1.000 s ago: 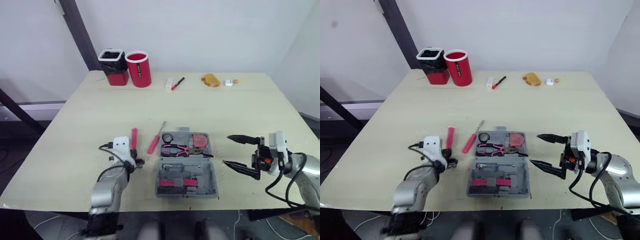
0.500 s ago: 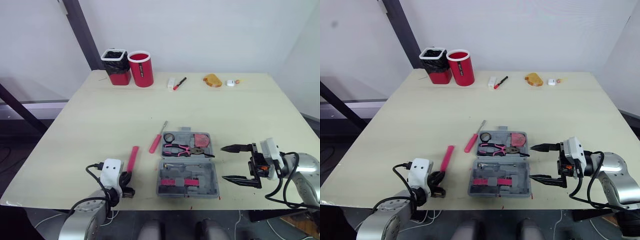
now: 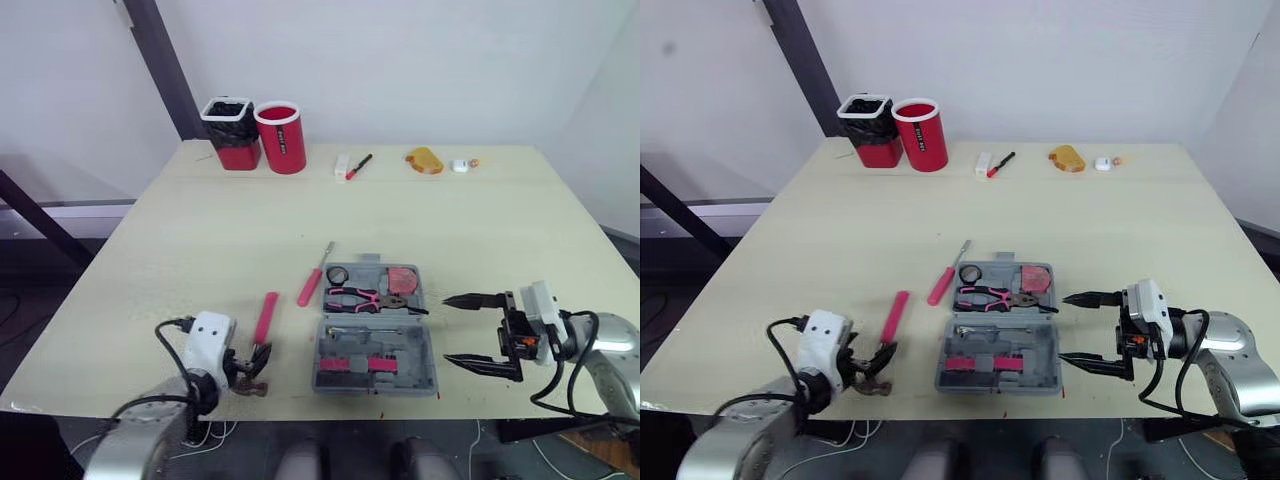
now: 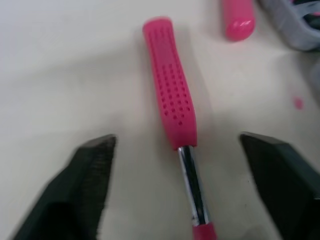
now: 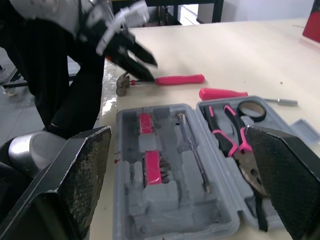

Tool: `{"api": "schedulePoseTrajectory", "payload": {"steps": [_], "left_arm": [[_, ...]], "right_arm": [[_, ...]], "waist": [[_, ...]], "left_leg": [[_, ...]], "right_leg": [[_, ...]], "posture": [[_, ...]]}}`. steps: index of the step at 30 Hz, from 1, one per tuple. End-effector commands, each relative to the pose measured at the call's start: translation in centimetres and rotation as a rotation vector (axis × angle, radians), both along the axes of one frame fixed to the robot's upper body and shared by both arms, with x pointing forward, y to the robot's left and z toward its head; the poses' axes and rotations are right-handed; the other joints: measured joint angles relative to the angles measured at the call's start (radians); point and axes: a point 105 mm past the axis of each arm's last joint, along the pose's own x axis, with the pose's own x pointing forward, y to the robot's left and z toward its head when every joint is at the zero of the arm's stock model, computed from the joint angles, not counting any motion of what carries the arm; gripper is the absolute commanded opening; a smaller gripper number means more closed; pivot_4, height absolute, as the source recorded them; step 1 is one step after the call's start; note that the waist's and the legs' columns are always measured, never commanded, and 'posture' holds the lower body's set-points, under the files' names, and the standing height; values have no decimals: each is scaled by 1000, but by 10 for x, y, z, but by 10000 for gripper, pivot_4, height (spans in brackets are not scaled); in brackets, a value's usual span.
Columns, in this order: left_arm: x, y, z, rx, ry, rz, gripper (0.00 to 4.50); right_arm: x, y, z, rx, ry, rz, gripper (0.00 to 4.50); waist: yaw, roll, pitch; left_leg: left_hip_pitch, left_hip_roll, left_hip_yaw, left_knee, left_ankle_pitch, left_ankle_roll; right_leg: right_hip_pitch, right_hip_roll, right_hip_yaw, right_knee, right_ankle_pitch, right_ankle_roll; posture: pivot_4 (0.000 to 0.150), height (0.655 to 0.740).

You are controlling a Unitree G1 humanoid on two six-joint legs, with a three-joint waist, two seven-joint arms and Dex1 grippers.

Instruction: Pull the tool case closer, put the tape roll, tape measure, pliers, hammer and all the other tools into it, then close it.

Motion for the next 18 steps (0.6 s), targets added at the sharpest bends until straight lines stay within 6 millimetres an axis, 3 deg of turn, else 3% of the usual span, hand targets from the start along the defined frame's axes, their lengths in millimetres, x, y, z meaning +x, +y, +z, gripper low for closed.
{"api": "schedulePoseTrajectory", "payload": {"steps": [1,5,8,14,18], "left_arm": [[11,3,21,95,-49,-232,44223],[28,11,47,193,-77,-501,44223],[30,7,53,248,-39,-740,44223],[41,11,49,433,51,-1155,44223],[43,14,35,695,98,-1452,44223]], "right_arm": [[-1,3,13,20,-69,0,45000],[0,4,17,40,-81,-22,45000],[1,4,18,47,-82,-29,45000],[2,7,17,53,-81,-35,45000],[4,6,20,58,-97,-50,45000]], "waist": [[2,0,0],[3,0,1],[5,0,2],[9,0,3],[12,0,4]], "left_leg": [[0,0,0,0,0,0],[-2,0,4,0,0,0],[-3,0,5,-1,0,0],[-4,0,7,0,0,0],[-5,0,7,0,0,0]], "right_leg": [[0,0,0,1,0,0],[-3,1,0,1,0,0],[-3,0,0,0,0,0],[-4,1,0,0,0,0],[-4,2,1,1,1,1]], "posture": [[1500,7371],[1500,7371],[1500,7371],[1500,7371],[1500,7371]]}}
